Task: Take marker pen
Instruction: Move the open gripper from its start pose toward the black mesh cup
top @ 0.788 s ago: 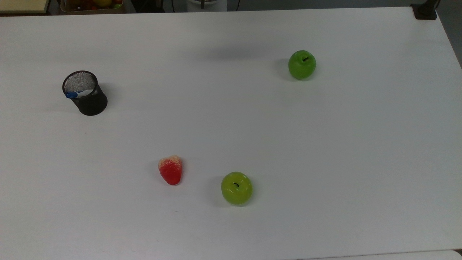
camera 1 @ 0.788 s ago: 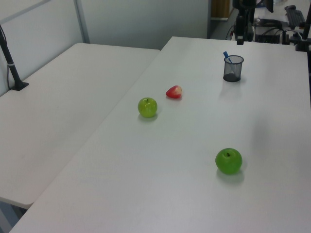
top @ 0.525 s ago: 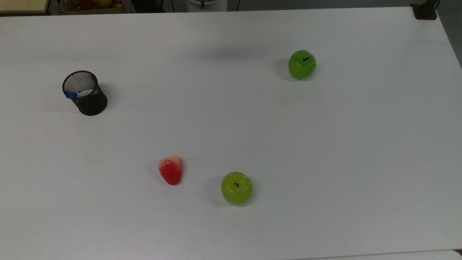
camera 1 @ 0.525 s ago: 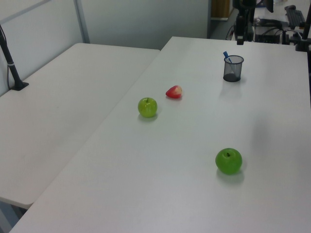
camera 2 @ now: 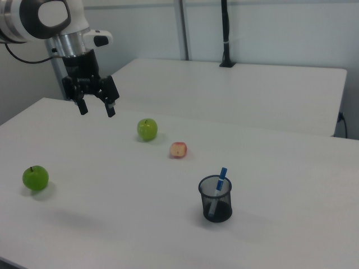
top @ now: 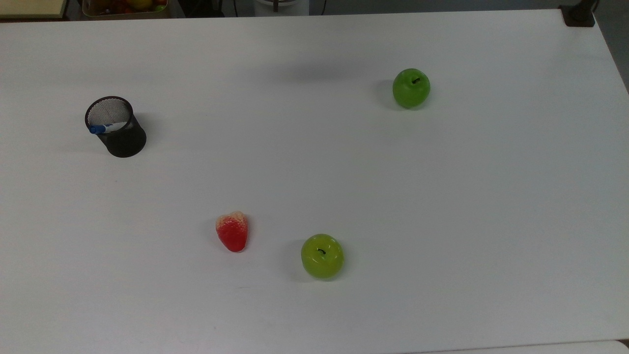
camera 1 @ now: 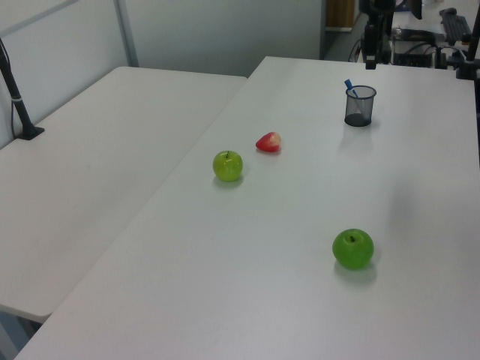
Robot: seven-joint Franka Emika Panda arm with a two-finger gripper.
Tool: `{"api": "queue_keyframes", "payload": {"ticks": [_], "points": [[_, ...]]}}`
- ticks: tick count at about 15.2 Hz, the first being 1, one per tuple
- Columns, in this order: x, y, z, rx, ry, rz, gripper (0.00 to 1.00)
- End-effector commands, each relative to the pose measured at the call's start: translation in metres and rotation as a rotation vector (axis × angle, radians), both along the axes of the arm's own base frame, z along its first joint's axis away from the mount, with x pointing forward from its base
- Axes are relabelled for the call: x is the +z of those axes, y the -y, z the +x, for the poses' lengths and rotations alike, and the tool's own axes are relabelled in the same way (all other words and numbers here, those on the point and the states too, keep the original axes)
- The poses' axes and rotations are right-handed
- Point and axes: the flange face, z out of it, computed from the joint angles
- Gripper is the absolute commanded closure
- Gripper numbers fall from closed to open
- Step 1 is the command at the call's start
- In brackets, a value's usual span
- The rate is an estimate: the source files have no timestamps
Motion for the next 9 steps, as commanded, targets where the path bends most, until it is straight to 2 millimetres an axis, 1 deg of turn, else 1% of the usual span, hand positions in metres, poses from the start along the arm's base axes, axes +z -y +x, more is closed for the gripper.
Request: {"api": "queue_keyframes", "payload": {"ticks": [1, 3, 5, 6, 9], "points": [[-0.004, 0.000, -0.001, -0.017, -0.007, 0.021, 0.00], [-0.005, 0.000, -0.001, -0.011, -0.010, 0.021, 0.00], [-0.005, 0.005, 0.000, -0.012, -0.010, 0.022, 0.00], [-0.003, 0.011, 0.001, -0.023, -0.005, 0.022, 0.00], [0.002, 0.045, 0.009, -0.084, 0.009, 0.024, 0.00]]}}
